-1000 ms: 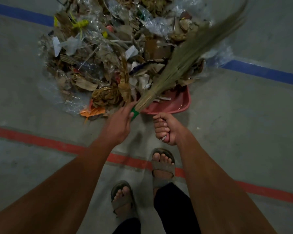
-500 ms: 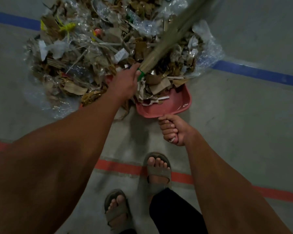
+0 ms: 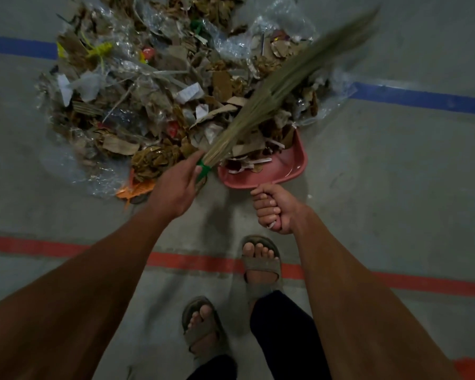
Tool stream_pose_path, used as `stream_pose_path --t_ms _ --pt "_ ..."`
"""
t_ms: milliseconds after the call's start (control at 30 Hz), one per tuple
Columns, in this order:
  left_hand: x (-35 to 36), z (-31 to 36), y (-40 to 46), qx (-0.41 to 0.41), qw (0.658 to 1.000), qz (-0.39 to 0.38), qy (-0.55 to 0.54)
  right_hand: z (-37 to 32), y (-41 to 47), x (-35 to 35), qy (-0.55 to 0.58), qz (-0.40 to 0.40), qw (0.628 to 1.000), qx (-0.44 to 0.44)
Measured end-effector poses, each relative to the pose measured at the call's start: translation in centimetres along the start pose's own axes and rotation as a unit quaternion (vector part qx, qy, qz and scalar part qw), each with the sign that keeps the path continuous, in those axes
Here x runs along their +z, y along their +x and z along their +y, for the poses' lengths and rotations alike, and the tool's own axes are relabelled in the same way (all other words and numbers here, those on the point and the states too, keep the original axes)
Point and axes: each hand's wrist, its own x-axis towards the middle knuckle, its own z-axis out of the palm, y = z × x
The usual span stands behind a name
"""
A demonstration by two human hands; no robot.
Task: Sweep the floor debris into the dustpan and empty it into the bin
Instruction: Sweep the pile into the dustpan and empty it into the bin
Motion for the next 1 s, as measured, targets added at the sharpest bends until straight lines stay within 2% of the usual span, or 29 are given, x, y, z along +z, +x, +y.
stream_pose_path --t_ms 233,367,700,1000 --pt "-0.2 3.2 -0.8 0.047 0.991 -0.082 0.098 2.3 -2.0 3.0 0.012 -0.014 1.000 -0.022" --pt "-1.7 6.0 -4.5 0.060 0.989 -0.075 0.113 5.4 -5.5 5.0 0.011 0.004 0.999 -0.035" --pt "-9.4 12.3 -13.9 0.070 0.992 -0.080 0.071 13.8 -15.6 11.7 -0.021 0.039 0.996 -0.075" --pt "-14.6 16.0 -20.1 0.104 0.989 -0.068 0.080 20.1 -19.8 15.4 -0.017 -0.002 0.991 -0.130"
